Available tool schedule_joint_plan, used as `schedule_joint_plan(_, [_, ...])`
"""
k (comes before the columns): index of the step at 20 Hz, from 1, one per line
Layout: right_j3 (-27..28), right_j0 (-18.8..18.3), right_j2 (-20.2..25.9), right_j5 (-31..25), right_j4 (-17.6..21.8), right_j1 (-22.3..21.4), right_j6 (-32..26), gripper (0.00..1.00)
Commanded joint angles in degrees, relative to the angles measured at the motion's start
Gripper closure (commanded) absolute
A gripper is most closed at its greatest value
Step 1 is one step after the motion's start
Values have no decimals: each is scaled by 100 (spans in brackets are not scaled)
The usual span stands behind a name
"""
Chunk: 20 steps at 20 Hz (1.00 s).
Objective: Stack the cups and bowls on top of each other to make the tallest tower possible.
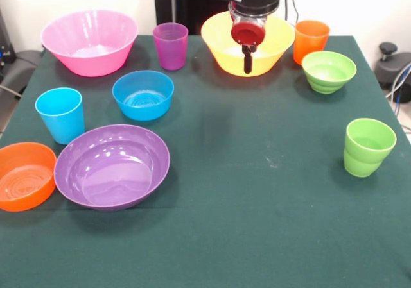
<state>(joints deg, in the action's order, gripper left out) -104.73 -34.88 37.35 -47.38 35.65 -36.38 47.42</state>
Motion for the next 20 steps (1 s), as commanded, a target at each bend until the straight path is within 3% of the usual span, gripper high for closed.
schedule_joint_plan(1, [89, 238, -425, -690, 606, 527, -363, 0])
schedule_joint_plan(20, [182, 558, -622, -631, 655, 601, -9, 0])
